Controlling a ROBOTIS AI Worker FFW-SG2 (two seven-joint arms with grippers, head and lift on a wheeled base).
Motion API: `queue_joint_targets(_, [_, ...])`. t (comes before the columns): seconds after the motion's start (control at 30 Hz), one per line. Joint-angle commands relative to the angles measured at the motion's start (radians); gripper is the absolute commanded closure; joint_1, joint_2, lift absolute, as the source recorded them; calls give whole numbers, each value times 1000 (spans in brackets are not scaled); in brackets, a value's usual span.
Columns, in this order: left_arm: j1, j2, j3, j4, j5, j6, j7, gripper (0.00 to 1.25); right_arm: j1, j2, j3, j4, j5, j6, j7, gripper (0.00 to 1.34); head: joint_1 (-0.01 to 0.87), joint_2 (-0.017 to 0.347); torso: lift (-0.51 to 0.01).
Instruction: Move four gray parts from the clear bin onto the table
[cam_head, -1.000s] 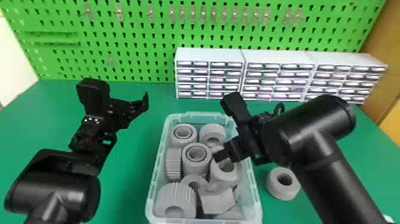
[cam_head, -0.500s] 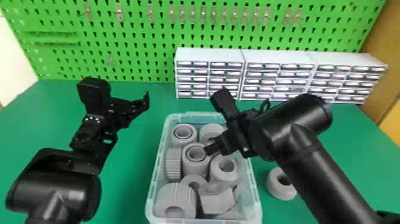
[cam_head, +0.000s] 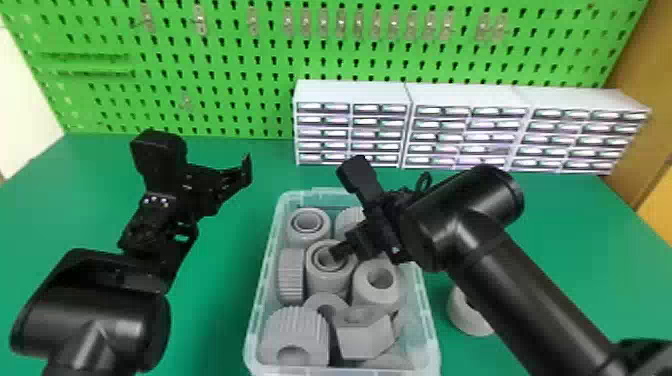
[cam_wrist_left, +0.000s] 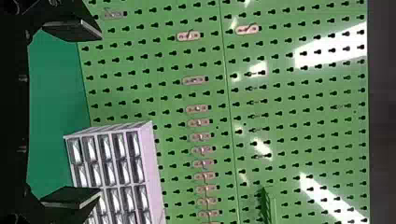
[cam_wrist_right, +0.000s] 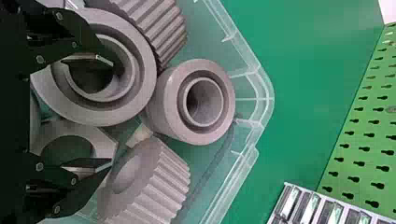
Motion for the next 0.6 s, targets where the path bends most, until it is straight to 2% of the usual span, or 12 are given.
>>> queue_joint_targets(0.0, [0, 0, 0, 0, 1, 0, 0, 113, -8, 4, 4, 38, 2, -46, 0, 516, 678, 34, -50])
queue_joint_targets(0.57, [-2, 2, -2, 2, 4, 0, 0, 113, -25, 12, 35, 162, -9, -198, 15, 515, 678, 34, -50])
